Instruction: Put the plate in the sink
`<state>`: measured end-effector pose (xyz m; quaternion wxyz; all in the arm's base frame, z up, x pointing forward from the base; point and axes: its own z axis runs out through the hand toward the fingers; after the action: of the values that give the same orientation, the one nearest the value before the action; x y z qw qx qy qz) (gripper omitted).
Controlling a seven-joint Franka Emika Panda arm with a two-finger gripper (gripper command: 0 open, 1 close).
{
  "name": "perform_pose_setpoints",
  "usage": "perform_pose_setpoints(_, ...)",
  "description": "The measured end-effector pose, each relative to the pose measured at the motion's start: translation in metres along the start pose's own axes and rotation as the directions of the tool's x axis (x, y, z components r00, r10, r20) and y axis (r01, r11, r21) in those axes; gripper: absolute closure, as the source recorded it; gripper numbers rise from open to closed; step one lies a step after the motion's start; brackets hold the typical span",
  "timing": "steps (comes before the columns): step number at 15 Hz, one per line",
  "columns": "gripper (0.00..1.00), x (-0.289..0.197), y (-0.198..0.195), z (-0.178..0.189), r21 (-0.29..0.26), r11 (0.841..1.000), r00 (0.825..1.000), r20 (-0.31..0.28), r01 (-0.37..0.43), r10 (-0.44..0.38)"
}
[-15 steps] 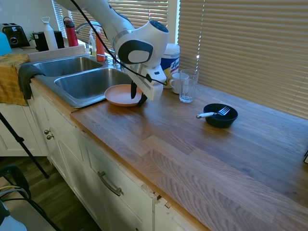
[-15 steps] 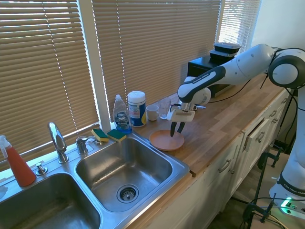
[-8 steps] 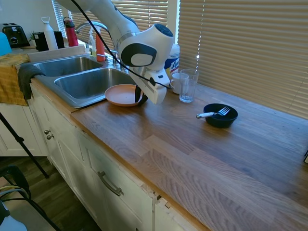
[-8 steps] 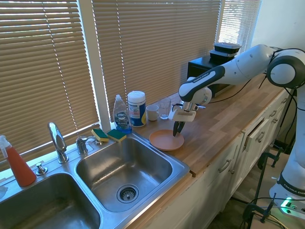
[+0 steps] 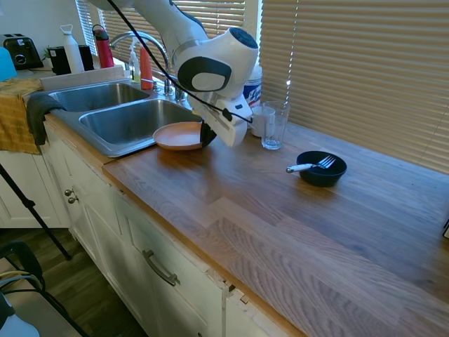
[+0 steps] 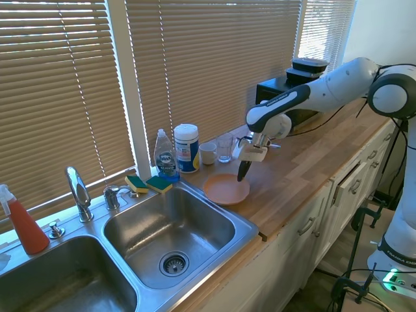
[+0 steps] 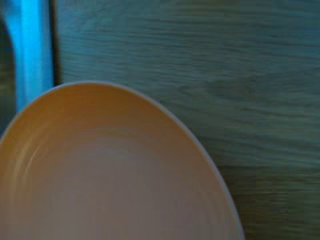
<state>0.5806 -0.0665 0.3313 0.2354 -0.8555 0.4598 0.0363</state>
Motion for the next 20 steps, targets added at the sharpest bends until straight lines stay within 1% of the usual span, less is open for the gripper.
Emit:
perform_pose_setpoints(2, 1.0, -0.026, -0.013, -0.022, 0.022, 0.999, 0.999, -0.002, 0.048, -0.048)
perform_pose_setpoints(4, 1.0, -0.065, -0.034, -0.044, 0.034, 0.994, 0.995, -0.015, 0.101, -0.101)
perform_pose_setpoints(6, 1.0, -0.12, -0.071, -0.052, 0.003, 0.99, 0.989, -0.043, 0.141, -0.141)
perform_pose_setpoints(8, 1.0, -0.182, -0.121, -0.044, -0.043, 0.985, 0.982, -0.079, 0.167, -0.17)
perform_pose_setpoints(10, 1.0, -0.226, -0.165, -0.019, -0.095, 0.979, 0.976, -0.111, 0.178, -0.188)
perform_pose_setpoints(13, 1.0, -0.248, -0.209, 0.042, -0.173, 0.97, 0.972, -0.128, 0.171, -0.195)
perform_pose_setpoints(15, 1.0, -0.251, -0.229, 0.085, -0.212, 0.963, 0.974, -0.116, 0.165, -0.193)
perform_pose_setpoints(17, 1.0, -0.248, -0.243, 0.121, -0.236, 0.96, 0.978, -0.106, 0.152, -0.181)
perform_pose_setpoints(20, 1.0, -0.22, -0.253, 0.168, -0.272, 0.955, 0.984, -0.096, 0.117, -0.147)
